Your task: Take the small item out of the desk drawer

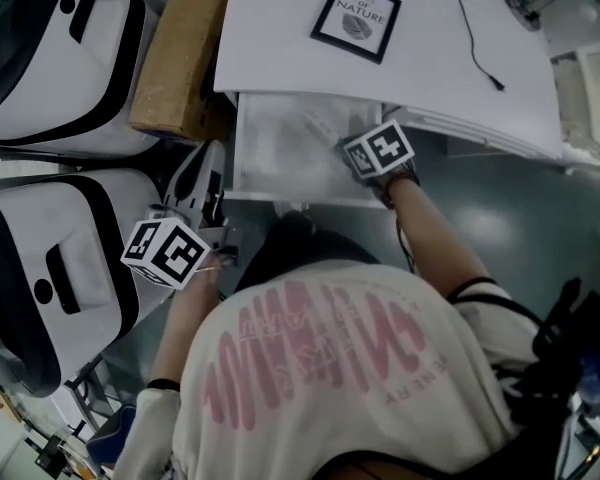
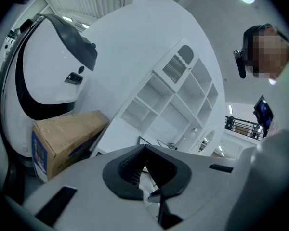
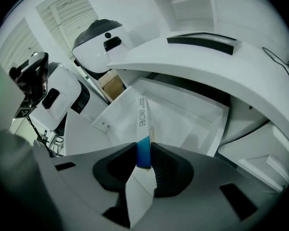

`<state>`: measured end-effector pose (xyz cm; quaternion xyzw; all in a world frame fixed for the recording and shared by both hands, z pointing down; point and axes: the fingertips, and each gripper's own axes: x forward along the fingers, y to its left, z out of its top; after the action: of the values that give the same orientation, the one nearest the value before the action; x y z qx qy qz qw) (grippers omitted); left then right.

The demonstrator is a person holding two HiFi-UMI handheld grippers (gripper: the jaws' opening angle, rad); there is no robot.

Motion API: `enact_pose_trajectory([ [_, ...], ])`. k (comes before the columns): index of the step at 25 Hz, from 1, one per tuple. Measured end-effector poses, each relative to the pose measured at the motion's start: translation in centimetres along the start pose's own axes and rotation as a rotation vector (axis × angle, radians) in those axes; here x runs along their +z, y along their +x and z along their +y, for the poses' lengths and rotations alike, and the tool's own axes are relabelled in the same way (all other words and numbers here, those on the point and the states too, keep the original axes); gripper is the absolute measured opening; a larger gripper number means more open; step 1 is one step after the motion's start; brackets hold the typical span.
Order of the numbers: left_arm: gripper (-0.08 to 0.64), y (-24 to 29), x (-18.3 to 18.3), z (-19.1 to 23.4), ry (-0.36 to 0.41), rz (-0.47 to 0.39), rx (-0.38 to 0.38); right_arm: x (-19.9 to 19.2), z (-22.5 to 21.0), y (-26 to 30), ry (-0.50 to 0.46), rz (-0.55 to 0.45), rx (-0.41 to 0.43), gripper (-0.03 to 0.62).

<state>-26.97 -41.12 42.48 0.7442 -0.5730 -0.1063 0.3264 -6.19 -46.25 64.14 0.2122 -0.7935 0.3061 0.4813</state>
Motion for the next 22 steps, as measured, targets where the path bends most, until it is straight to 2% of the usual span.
enact_pose_trajectory([
  [6, 0.029, -3.6, -1.9, -2.5, 0.01, -0.05, 0.036, -0.8, 0.8, -4.6, -0.111, -0.045, -0.015, 0.101],
  [9, 0.028, -4.9, -2.6, -3.5, 0.029, -0.061, 0.048, -0.6, 1.5, -7.0, -0.137, -0.106, -0.027, 0.101],
  [22, 0.029, -7.8, -2.4, -11.7, 0.104, -0.127, -0.065, 0.1, 7.0, -18.6, -0.163, -0.435, -0.049, 0.101],
])
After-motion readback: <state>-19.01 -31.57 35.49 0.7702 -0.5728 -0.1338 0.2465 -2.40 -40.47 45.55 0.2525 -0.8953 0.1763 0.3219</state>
